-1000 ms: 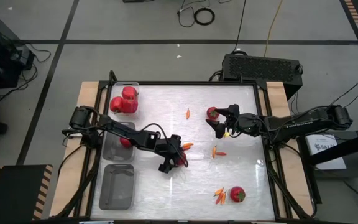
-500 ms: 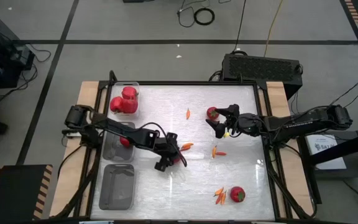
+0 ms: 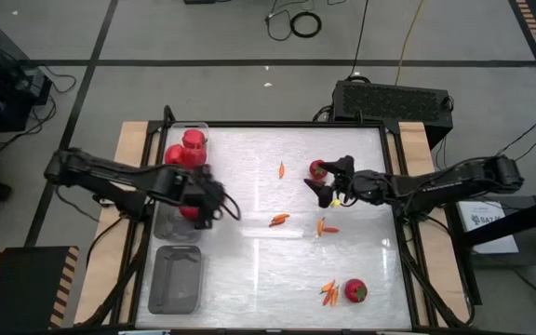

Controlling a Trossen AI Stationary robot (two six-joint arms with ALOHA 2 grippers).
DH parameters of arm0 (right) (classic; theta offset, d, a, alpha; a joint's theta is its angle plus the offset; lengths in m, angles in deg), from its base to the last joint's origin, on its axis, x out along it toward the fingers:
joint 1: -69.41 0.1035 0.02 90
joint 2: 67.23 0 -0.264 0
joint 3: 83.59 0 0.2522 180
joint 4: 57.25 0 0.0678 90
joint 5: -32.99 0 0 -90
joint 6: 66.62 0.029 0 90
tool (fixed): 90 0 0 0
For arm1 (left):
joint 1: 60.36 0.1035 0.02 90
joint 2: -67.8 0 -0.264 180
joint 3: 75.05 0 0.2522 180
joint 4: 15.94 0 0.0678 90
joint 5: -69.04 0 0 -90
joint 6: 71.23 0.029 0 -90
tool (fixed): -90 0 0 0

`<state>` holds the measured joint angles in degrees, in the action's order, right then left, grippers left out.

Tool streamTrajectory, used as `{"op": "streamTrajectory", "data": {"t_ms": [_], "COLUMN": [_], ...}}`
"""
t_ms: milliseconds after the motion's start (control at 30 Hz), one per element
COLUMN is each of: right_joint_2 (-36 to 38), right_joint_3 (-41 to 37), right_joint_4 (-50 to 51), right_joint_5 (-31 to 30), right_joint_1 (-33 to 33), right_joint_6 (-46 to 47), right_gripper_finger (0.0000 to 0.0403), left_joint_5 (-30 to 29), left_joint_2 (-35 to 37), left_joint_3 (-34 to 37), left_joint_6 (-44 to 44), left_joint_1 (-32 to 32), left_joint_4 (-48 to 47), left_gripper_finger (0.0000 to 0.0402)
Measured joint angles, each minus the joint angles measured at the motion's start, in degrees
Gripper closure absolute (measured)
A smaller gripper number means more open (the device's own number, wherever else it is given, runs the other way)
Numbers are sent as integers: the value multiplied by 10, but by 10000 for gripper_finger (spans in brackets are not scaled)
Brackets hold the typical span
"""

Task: Sort produce into baskets
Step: Put the center tomato into the top black transparent bin

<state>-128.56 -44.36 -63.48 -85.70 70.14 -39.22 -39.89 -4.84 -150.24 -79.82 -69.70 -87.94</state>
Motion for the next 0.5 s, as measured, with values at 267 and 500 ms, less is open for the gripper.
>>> {"op": "streamTrajectory", "data": {"t_ms": [267, 500], "right_joint_2": [-41, -63], "right_joint_3": [0, 0], "right_joint_4": [-80, -90], "right_joint_5": [1, -6], "right_joint_1": [0, 0], "right_joint_6": [39, 84], "right_gripper_finger": [9, 9], "left_joint_5": [4, 71], "left_joint_2": [25, 21], "left_joint_3": [0, 0], "left_joint_6": [-222, -254], "left_joint_1": [0, -9], "left_joint_4": [-195, -220], "left_gripper_finger": [92, 90]}}
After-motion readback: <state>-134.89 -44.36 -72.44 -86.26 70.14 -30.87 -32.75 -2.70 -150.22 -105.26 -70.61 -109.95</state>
